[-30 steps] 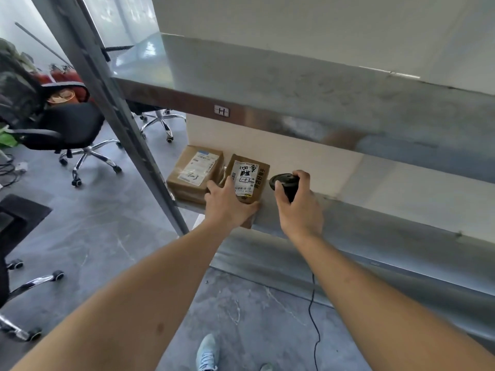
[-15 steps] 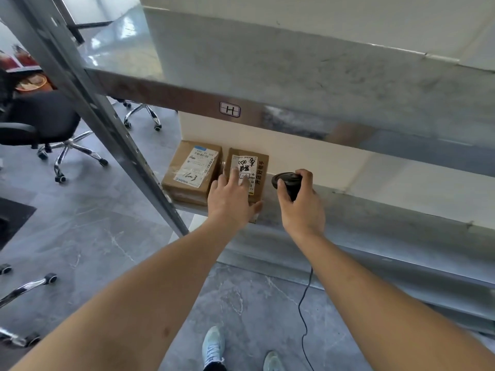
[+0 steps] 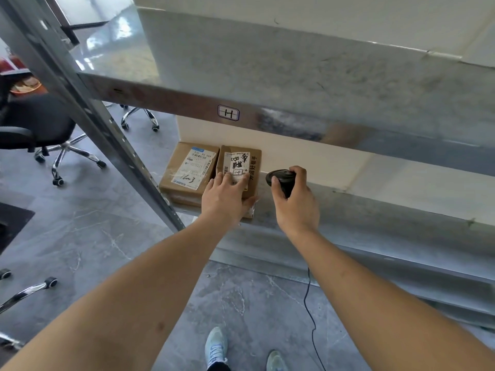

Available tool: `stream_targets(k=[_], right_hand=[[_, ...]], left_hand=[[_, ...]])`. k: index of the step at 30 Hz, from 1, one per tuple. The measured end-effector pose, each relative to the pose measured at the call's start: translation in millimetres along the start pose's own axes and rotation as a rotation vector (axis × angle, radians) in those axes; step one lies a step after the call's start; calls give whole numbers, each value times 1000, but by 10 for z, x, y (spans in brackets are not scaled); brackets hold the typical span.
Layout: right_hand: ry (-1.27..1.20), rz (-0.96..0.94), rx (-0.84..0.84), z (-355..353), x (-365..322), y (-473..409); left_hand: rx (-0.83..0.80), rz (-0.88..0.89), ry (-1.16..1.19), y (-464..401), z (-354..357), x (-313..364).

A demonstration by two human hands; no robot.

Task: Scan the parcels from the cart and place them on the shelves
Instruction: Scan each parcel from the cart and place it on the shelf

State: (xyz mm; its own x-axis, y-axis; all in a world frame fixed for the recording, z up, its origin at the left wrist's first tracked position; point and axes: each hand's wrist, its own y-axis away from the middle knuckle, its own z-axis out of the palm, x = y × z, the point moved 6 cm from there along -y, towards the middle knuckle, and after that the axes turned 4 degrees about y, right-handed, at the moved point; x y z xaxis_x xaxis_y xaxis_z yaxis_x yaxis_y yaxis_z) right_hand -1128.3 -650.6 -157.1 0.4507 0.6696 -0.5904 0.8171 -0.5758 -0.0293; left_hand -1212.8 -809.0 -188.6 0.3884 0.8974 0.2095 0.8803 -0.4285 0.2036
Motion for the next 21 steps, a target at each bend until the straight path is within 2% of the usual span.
stream_targets(k=[8, 16, 21], right_hand=[[-19, 27, 30, -25, -63, 50], [-104, 111, 100, -295, -74, 266], [-155, 181, 204, -605, 37, 579]], left_hand=[[-37, 63, -9, -20, -53, 1], [14, 268, -19, 143, -397, 256], [-20, 378, -68, 419, -562, 576]])
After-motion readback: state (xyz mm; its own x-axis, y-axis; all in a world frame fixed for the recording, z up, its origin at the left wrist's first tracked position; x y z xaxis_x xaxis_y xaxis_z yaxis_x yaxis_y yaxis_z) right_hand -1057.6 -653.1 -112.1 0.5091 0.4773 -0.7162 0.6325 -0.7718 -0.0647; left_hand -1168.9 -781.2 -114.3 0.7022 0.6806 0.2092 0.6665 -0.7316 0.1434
